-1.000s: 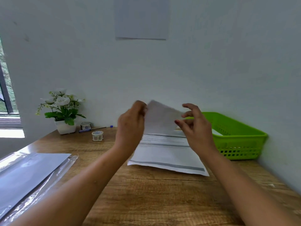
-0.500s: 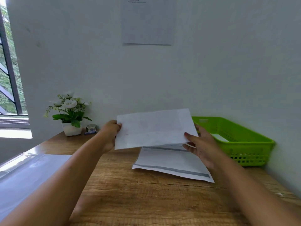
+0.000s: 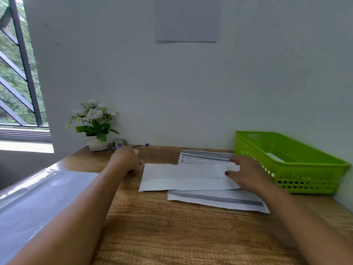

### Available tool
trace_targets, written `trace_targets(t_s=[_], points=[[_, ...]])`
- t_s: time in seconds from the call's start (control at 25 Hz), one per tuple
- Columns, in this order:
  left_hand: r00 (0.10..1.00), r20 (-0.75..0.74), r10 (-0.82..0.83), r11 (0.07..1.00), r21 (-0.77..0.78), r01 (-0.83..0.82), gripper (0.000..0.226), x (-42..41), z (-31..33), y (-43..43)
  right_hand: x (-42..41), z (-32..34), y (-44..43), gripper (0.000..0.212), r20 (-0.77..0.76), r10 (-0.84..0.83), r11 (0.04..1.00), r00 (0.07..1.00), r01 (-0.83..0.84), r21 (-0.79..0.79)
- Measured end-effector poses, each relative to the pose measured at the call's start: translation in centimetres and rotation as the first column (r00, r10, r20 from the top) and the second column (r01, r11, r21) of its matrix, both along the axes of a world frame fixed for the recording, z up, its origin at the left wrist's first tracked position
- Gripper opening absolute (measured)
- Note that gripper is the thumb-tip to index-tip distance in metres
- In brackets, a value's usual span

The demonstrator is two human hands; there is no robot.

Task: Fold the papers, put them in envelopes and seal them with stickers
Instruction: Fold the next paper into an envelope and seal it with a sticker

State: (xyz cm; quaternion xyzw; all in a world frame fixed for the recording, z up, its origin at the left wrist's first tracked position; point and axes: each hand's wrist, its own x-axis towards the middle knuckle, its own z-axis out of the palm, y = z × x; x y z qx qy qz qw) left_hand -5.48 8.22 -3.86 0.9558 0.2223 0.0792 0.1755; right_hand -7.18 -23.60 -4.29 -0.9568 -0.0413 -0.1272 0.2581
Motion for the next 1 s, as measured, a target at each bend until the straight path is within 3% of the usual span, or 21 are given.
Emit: trace_targets(t_s=[0.08,0.24,0.56,0.72,0.84,1.0], points=[[0.992,0.122,0.027,0.999,0.017,-0.029,0.043,0.0,-0.8,1.0,0.2,-0.3,0.1,0.046,0.030,0.029,0.999,0.999,-0.028,-0.017],[0.998,0.017,-0.067,0.996,0.053,0.066,0.059,0.6,-1.8,2.1,0.3,-0.7,0.2,0.039,0.050,0.091,0.990,0.995,-0.086,-0.109],[0.977,0.208,-0.049,0.997,0.074,0.034,0.029,-0.1,-1.9,0.9,-0.2,-0.7,0.5,0.031,0.088,0.140,0.984,0.986,-0.129,-0.125],[0.907,0.314,-0.282,0.953,-0.013,0.301,0.028,-0.7,-0.8,-1.4,-0.4,-0.3,0.8,0.025,0.156,0.182,0.983,0.971,-0.178,-0.038],[0.797,0.383,-0.467,0.809,-0.178,0.560,0.029,-1.5,0.1,-5.5,-0.8,0.1,1.3,0.020,0.218,0.235,0.960,0.947,-0.262,0.102],[0.652,0.427,-0.627,0.664,-0.144,0.734,0.023,-2.4,0.3,-10.7,-1.7,0.9,1.7,0.022,0.188,0.329,0.853,0.926,-0.376,0.363]])
